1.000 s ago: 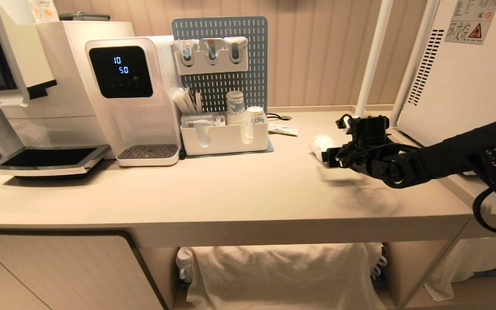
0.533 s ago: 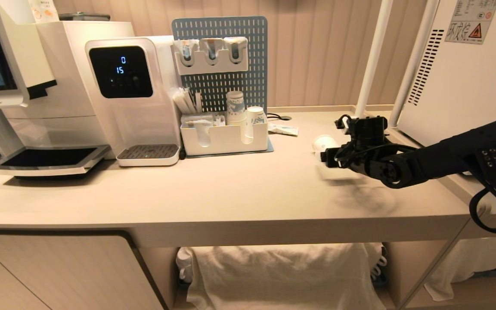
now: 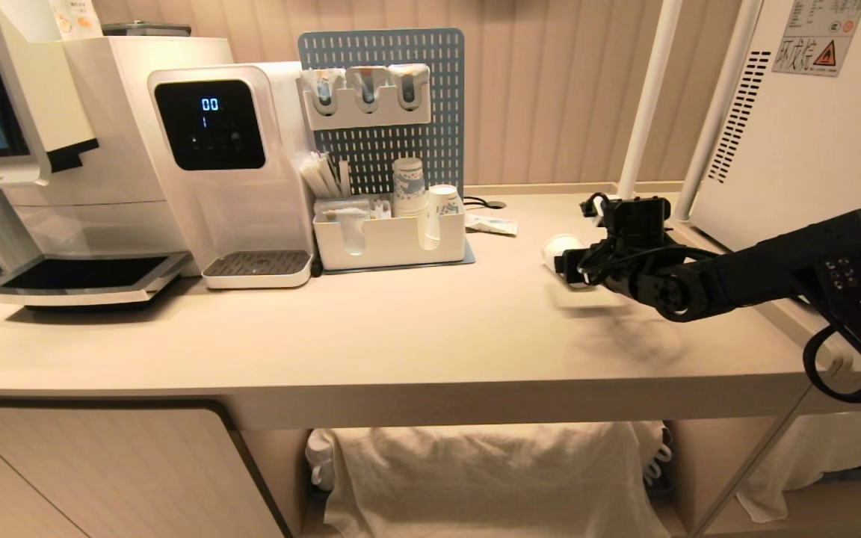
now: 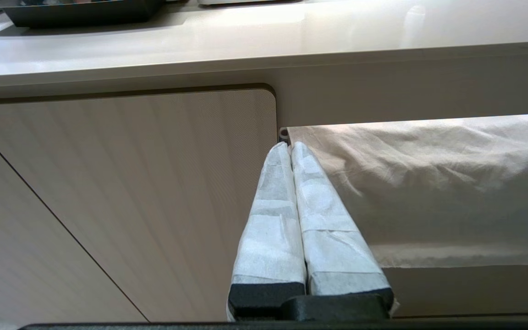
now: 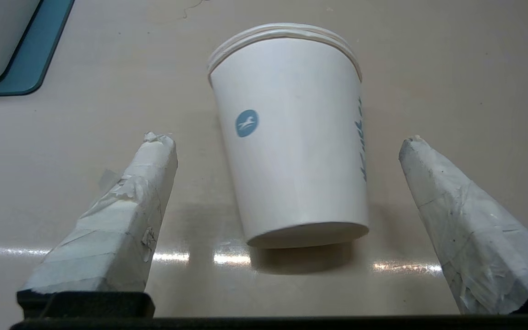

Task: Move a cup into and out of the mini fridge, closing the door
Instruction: Put the paper cup in the freezer

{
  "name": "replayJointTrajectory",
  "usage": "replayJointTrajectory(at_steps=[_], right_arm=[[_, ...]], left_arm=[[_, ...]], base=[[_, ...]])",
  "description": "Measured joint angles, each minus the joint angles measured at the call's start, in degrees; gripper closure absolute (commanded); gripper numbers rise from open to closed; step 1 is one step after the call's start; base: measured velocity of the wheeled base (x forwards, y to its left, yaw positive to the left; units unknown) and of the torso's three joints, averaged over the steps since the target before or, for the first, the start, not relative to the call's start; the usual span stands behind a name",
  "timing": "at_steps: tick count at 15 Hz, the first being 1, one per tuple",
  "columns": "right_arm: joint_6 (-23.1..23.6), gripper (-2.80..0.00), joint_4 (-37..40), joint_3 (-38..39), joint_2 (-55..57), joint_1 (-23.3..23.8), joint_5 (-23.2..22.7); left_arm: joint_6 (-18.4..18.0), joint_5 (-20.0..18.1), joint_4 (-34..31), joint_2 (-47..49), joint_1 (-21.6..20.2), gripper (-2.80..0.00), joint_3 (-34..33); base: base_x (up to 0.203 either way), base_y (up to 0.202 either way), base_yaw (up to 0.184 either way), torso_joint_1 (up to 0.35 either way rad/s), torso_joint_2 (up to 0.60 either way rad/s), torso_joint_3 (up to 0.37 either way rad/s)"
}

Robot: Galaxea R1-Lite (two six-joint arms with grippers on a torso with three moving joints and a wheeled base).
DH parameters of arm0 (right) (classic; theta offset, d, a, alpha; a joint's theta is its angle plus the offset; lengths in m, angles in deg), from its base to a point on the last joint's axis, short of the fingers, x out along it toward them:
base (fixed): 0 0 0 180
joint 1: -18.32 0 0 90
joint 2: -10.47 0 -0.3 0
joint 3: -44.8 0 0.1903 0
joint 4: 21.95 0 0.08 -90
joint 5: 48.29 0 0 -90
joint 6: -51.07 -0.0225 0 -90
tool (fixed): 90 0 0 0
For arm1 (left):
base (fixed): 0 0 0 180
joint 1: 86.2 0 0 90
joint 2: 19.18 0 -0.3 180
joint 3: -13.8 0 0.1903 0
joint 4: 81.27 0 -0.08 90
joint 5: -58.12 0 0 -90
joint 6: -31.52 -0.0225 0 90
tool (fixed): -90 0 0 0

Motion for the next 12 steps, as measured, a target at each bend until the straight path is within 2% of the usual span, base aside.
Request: replayJointTrajectory(at_steps=[12], right_arm=[[-0.02, -2.80, -0.36, -4.68, 6.00, 0.59, 0.00]], left_arm=[[0.00, 0.02, 0.00, 0.00, 0.02, 0.00, 0.00]], base=[[0.000, 0.000, 0.000, 0.000, 0.00, 0.000]])
